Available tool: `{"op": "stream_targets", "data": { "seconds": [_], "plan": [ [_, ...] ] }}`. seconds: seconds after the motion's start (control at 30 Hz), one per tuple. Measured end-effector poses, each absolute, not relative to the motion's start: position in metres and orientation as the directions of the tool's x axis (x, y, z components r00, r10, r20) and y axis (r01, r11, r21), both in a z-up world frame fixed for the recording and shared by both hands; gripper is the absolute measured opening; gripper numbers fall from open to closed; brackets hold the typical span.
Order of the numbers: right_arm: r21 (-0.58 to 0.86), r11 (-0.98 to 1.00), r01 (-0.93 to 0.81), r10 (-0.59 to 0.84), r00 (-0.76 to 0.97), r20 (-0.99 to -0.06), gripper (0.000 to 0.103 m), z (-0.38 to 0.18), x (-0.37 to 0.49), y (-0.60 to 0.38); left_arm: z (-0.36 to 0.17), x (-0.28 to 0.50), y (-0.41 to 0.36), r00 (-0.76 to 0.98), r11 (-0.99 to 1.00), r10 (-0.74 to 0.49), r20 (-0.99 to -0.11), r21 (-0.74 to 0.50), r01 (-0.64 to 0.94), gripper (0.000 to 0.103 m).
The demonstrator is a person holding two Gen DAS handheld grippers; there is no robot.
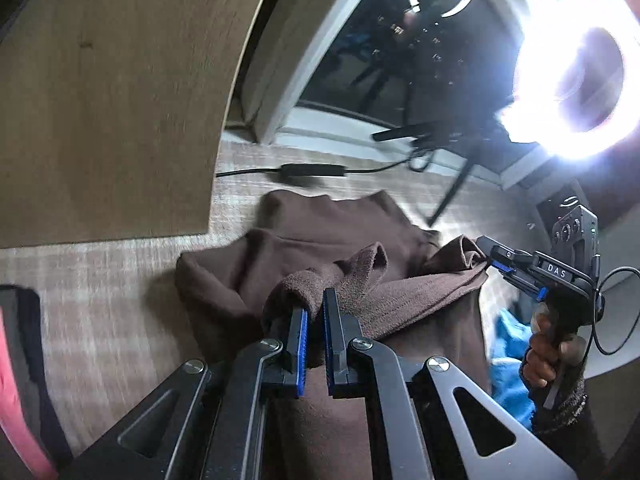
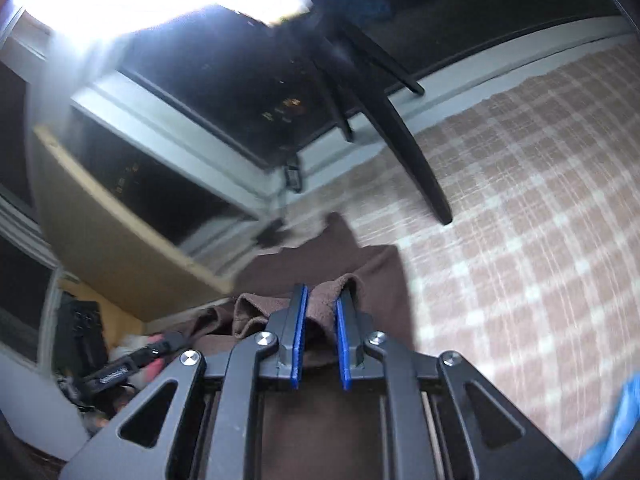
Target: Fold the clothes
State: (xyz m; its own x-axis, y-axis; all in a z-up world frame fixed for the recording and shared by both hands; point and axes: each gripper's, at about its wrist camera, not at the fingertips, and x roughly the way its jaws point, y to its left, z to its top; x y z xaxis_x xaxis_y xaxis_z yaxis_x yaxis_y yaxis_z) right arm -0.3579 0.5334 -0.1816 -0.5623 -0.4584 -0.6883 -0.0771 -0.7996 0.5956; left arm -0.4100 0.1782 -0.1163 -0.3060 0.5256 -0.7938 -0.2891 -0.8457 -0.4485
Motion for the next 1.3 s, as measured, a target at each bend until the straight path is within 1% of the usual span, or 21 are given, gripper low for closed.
{"op": "stream_targets", "data": {
  "seconds": [0.17,0.27,0.33,0.37,0.43,0.5,0.6,0.63,0.67,0.73,0.8,0.83,0.87,0.97,1.03,1.1,1.2,1.27,1.3],
  "plan": [
    [0.519,-0.851,-0.074,-0.404,-0.539,-0.739,0.014,-0.200,-0.377,0.524,-0.133,-0.421,0.183,-0.303,-0.862,0.494,-0.815,-0.413,-0.294,0.006],
    [0.461,-0.883,-0.083,-0.359,-0.512,-0.780,0.018,-0.204,-0.387,0.519,-0.138,-0.426,0.184,-0.290,-0.867,0.485,-0.825,-0.408,-0.288,0.010],
    [0.472,-0.875,-0.105,-0.361,-0.508,-0.782,0.021,-0.198,-0.390,0.524,-0.135,-0.430,0.181,-0.267,-0.863,0.495,-0.826,-0.434,-0.257,0.010],
    [0.483,-0.868,-0.115,-0.365,-0.512,-0.778,0.024,-0.193,-0.390,0.528,-0.133,-0.431,0.180,-0.260,-0.861,0.500,-0.826,-0.445,-0.245,0.010],
    [0.505,-0.853,-0.133,-0.371,-0.526,-0.765,0.042,-0.183,-0.388,0.535,-0.120,-0.427,0.179,-0.277,-0.858,0.505,-0.818,-0.440,-0.266,0.010],
    [0.523,-0.845,-0.115,-0.377,-0.565,-0.734,0.053,-0.168,-0.379,0.543,-0.104,-0.420,0.176,-0.301,-0.852,0.512,-0.805,-0.430,-0.298,0.011],
    [0.532,-0.844,-0.068,-0.388,-0.608,-0.693,0.053,-0.150,-0.362,0.550,-0.083,-0.410,0.172,-0.335,-0.836,0.535,-0.776,-0.430,-0.340,0.014],
    [0.508,-0.860,-0.033,-0.393,-0.593,-0.703,0.053,-0.152,-0.359,0.539,-0.079,-0.409,0.172,-0.340,-0.827,0.547,-0.765,-0.431,-0.361,0.021],
    [0.484,-0.875,0.004,-0.397,-0.579,-0.713,0.053,-0.153,-0.356,0.528,-0.079,-0.410,0.175,-0.340,-0.828,0.541,-0.769,-0.417,-0.375,0.039],
    [0.434,-0.898,0.077,-0.401,-0.549,-0.733,0.053,-0.157,-0.350,0.506,-0.087,-0.417,0.181,-0.350,-0.854,0.495,-0.795,-0.370,-0.366,0.057],
    [0.382,-0.911,0.152,-0.403,-0.520,-0.753,0.051,-0.160,-0.344,0.484,-0.086,-0.416,0.180,-0.364,-0.863,0.479,-0.798,-0.354,-0.360,0.054],
    [0.346,-0.921,0.178,-0.388,-0.509,-0.769,0.050,-0.163,-0.342,0.473,-0.083,-0.413,0.178,-0.374,-0.863,0.483,-0.792,-0.356,-0.360,0.049],
    [0.295,-0.940,0.172,-0.342,-0.507,-0.791,0.050,-0.170,-0.345,0.465,-0.080,-0.409,0.175,-0.383,-0.862,0.486,-0.786,-0.357,-0.360,0.044],
    [0.227,-0.965,0.133,-0.263,-0.510,-0.819,0.050,-0.184,-0.357,0.464,-0.071,-0.398,0.167,-0.411,-0.860,0.494,-0.766,-0.362,-0.360,0.044],
    [0.208,-0.971,0.119,-0.239,-0.506,-0.829,0.050,-0.189,-0.362,0.465,-0.066,-0.391,0.163,-0.424,-0.856,0.503,-0.753,-0.365,-0.366,0.041],
    [0.203,-0.973,0.110,-0.231,-0.499,-0.835,0.050,-0.192,-0.365,0.468,-0.069,-0.376,0.174,-0.384,-0.822,0.539,-0.750,-0.368,-0.435,0.041],
    [0.197,-0.976,0.098,-0.219,-0.490,-0.844,0.050,-0.196,-0.370,0.472,-0.092,-0.378,0.198,-0.345,-0.814,0.522,-0.780,-0.335,-0.474,0.041],
    [0.192,-0.977,0.089,-0.211,-0.483,-0.850,0.050,-0.199,-0.373,0.475,-0.113,-0.400,0.199,-0.340,-0.841,0.497,-0.798,-0.347,-0.415,0.041],
    [0.190,-0.978,0.085,-0.207,-0.480,-0.853,0.050,-0.201,-0.375,0.476,-0.124,-0.411,0.199,-0.340,-0.857,0.480,-0.809,-0.347,-0.382,0.038]
  ]
}}
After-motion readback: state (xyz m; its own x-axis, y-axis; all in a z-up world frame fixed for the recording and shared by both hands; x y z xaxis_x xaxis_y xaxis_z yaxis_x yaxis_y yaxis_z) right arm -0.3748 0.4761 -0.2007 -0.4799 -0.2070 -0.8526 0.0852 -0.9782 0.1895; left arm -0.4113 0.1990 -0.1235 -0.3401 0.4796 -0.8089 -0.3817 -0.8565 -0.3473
